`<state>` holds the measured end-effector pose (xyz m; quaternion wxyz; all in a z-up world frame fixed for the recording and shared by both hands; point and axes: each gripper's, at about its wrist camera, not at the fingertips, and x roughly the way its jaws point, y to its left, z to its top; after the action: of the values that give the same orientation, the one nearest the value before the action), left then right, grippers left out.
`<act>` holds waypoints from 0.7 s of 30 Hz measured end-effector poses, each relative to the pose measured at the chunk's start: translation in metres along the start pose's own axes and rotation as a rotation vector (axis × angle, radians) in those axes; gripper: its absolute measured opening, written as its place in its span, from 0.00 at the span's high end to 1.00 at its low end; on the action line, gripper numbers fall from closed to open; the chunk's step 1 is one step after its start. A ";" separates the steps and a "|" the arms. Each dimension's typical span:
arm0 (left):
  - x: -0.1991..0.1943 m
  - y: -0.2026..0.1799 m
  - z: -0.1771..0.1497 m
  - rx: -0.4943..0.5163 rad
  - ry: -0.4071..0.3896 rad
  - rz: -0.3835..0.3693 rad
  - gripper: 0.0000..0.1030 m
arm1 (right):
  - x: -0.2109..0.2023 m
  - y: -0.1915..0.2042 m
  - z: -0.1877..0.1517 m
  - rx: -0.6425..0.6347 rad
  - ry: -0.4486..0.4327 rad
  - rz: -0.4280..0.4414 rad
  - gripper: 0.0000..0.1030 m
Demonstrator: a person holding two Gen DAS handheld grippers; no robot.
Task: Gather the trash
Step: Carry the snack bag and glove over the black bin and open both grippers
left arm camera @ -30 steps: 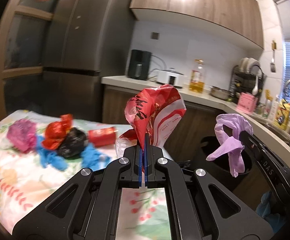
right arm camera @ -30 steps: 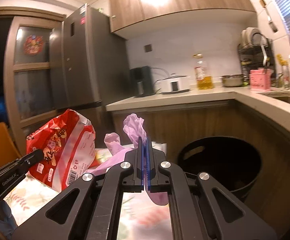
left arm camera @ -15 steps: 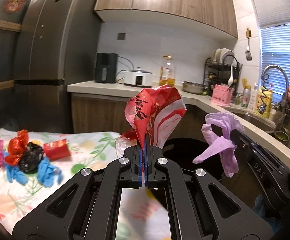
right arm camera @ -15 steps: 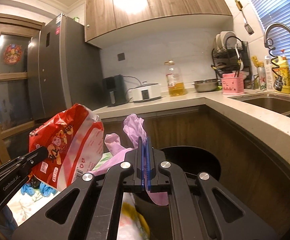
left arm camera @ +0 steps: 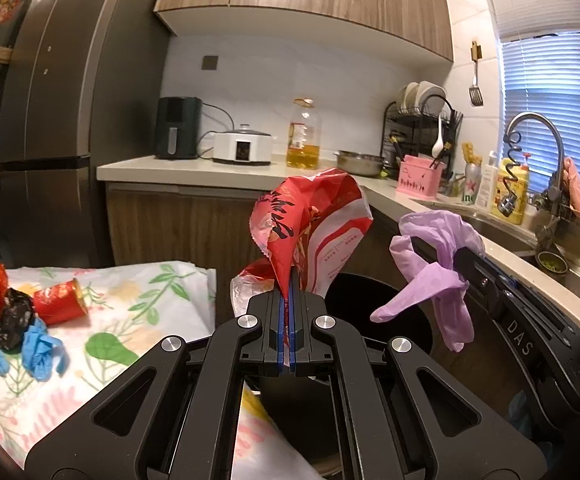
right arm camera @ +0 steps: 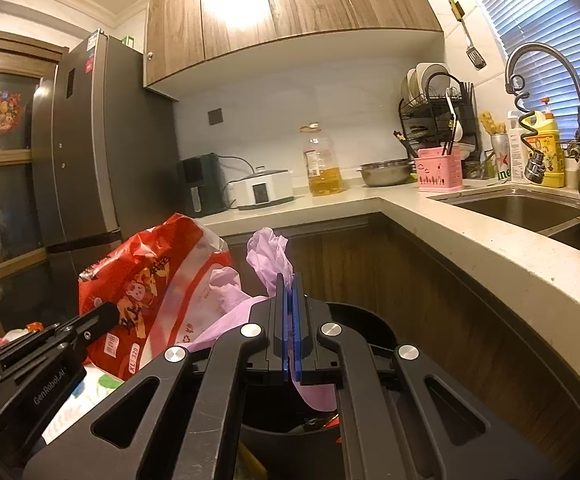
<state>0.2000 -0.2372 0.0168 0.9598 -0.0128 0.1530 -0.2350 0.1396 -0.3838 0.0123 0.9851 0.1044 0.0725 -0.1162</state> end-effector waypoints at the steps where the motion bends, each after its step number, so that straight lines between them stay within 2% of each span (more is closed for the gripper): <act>1: 0.004 -0.001 -0.001 -0.003 0.006 -0.005 1.00 | 0.001 -0.001 0.000 0.002 0.002 -0.004 0.97; 21: 0.042 -0.005 -0.007 -0.023 0.052 -0.043 1.00 | 0.024 -0.007 -0.004 0.003 0.027 -0.021 0.97</act>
<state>0.2308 -0.2606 -0.0014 0.9500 -0.0211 0.1804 -0.2542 0.1610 -0.3947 0.0031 0.9826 0.1065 0.0869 -0.1251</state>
